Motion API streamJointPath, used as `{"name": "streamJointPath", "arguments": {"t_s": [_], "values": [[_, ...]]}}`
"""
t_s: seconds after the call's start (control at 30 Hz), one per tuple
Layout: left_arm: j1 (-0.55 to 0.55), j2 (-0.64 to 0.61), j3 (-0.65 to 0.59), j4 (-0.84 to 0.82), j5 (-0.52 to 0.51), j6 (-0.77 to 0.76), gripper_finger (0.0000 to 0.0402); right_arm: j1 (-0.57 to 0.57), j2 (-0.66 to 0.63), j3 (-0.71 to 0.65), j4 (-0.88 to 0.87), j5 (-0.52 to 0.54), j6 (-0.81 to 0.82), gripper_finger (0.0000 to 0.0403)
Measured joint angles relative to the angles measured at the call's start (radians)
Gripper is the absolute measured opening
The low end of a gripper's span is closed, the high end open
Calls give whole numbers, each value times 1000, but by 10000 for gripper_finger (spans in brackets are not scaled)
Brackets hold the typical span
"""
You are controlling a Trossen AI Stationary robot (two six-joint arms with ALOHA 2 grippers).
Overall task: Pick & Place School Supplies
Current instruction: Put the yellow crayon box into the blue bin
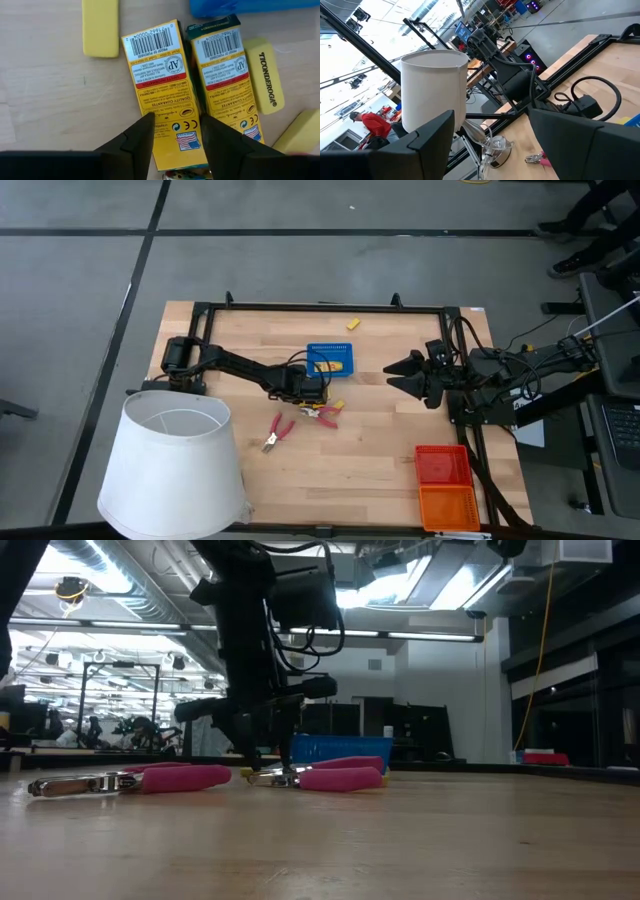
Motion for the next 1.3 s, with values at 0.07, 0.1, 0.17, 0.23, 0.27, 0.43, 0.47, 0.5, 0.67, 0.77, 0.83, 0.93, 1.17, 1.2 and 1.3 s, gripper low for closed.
{"name": "streamJointPath", "arguments": {"t_s": [0.07, 0.1, 0.17, 0.23, 0.27, 0.43, 0.47, 0.5, 0.67, 0.77, 0.83, 0.93, 1.17, 1.2, 1.3], "values": [[0, -3, 2, 2, 1, 16, 146, 0, 0, 0, 0, 0, 2, 268], [1, -3, 2, 4, -1, 26, 144, 0, 0, 0, 0, 0, 2, 268], [1, -4, 2, 7, -2, 45, 144, 0, 0, 0, 0, 0, 2, 268], [0, -9, 1, 9, 0, 77, 147, 0, 0, 0, 0, 0, 2, 268], [-2, -12, 0, 9, 1, 91, 150, 0, 0, 0, 0, 0, 2, 268], [-1, -13, 0, -17, 19, 66, 157, 0, 0, 0, 1, 1, 2, 268], [-1, -13, 0, -16, 23, 69, 151, 0, 0, 0, 1, 3, 2, 268], [-1, -14, 0, -16, 25, 71, 143, 0, 0, 0, 1, 4, 2, 268], [-4, -14, 0, -16, 22, 72, 61, 0, 0, 0, 1, 5, 2, 268], [-10, -14, 1, -11, 12, 88, 14, 0, 0, 0, 1, 5, 2, 268], [-16, -19, 1, -2, 5, 119, 6, 0, 0, 0, 0, 5, 2, 268], [-26, -36, 2, 21, -7, 155, 17, 0, 0, 0, 1, 7, 2, 268], [-37, -55, 4, 27, -15, 117, 90, 0, 1, 0, 1, 8, 2, 268], [-37, -55, 3, 19, -14, 104, 103, 0, 1, 0, 1, 8, 2, 268], [-36, -54, 3, 9, -12, 54, 140, 0, 1, 0, 1, 8, -1, 268]]}}
